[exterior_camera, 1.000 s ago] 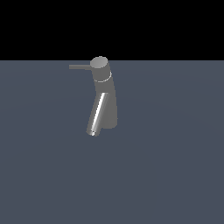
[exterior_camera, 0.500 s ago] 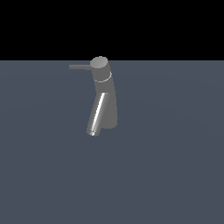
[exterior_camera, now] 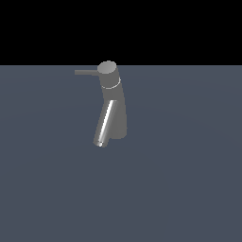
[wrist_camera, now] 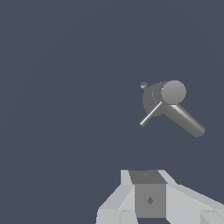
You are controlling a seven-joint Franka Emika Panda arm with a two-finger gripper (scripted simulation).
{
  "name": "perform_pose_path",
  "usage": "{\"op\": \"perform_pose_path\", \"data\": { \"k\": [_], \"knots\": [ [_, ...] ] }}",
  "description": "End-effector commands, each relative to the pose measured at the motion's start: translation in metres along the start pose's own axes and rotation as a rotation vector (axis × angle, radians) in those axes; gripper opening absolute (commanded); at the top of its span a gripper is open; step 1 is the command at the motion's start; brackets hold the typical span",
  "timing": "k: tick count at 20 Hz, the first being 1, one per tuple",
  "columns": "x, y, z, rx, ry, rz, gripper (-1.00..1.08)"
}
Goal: Turn on the faucet by rotating a designated handle.
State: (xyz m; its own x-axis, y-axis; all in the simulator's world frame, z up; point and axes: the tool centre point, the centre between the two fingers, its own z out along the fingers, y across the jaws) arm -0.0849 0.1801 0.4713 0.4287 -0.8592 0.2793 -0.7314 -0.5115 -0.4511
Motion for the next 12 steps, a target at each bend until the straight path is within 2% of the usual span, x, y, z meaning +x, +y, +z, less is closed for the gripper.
{"op": "perform_pose_path", "data": {
  "k": [1,6,12],
  "knots": [
    [0.002,-0.005,0.023,0.006,0.014,0.082,-1.00],
    [0.011,-0.007,0.074,0.012,0.041,0.249,-1.00],
    [0.029,0.003,0.137,0.011,0.071,0.451,-1.00]
  ]
}}
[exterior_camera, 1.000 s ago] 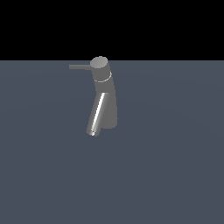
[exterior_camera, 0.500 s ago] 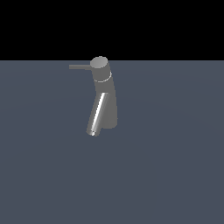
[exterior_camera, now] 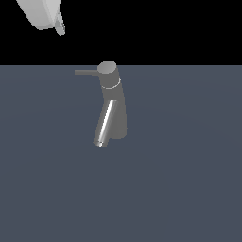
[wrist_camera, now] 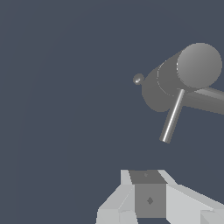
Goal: Turn on the faucet by rotating a designated handle.
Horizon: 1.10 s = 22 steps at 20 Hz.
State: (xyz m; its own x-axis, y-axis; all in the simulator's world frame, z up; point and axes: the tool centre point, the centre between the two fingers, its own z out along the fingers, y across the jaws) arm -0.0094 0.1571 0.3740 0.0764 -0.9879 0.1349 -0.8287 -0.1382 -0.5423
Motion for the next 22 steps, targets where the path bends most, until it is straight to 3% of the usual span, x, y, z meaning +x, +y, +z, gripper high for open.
{"op": "perform_pose_path", "data": {
  "k": [1,11,22],
  "knots": [
    [0.008,0.003,0.024,0.001,0.008,0.082,-1.00],
    [0.034,0.017,0.085,-0.004,0.040,0.279,-1.00],
    [0.035,0.027,0.092,-0.005,0.045,0.304,-1.00]
  ]
}}
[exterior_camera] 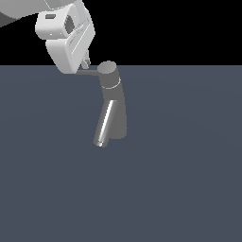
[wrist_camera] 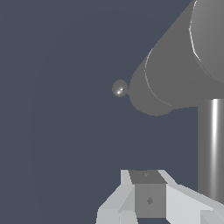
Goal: Turn on the faucet by rotating a designated handle.
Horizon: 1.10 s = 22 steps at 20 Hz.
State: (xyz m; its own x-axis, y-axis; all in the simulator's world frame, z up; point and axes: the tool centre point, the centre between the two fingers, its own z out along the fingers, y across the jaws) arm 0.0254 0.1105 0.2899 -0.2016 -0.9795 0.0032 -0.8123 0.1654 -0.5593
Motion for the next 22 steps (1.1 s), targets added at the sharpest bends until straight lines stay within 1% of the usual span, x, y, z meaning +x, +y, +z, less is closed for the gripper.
{"op": "perform_pose_path", "data": {
  "k": [1,16,17,18,22],
  "knots": [
    [-0.002,0.008,0.000,0.000,-0.001,-0.002,-1.00],
    [-0.007,0.067,0.000,0.000,-0.001,-0.001,-1.00],
    [-0.007,0.067,0.000,0.000,-0.001,-0.001,-1.00],
    [-0.008,0.059,0.000,0.007,-0.002,-0.002,-1.00],
    [0.001,0.072,0.000,0.006,-0.002,-0.002,-1.00]
  ]
}}
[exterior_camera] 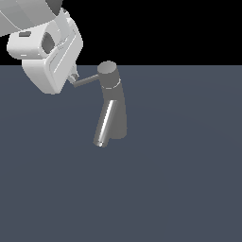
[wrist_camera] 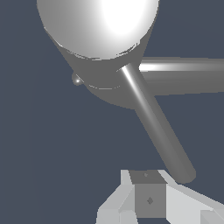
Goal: Turn on the faucet by rotating a designated handle.
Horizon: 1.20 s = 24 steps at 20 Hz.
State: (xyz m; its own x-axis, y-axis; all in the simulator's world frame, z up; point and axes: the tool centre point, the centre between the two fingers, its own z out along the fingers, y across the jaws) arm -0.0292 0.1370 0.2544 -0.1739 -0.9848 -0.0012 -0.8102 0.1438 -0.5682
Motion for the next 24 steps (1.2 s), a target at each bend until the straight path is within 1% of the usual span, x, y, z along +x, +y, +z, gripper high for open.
{"op": "perform_pose_path", "data": {
  "k": [1,17,18,19,24],
  "knots": [
    [0.018,0.006,0.003,-0.005,0.018,0.019,-1.00],
    [0.054,0.056,0.002,-0.011,0.019,0.020,-1.00],
    [0.054,0.056,0.002,-0.011,0.019,0.020,-1.00],
    [0.043,0.051,0.001,-0.006,0.006,0.010,-1.00],
    [0.065,0.054,0.001,-0.007,0.009,0.012,-1.00]
  ]
}}
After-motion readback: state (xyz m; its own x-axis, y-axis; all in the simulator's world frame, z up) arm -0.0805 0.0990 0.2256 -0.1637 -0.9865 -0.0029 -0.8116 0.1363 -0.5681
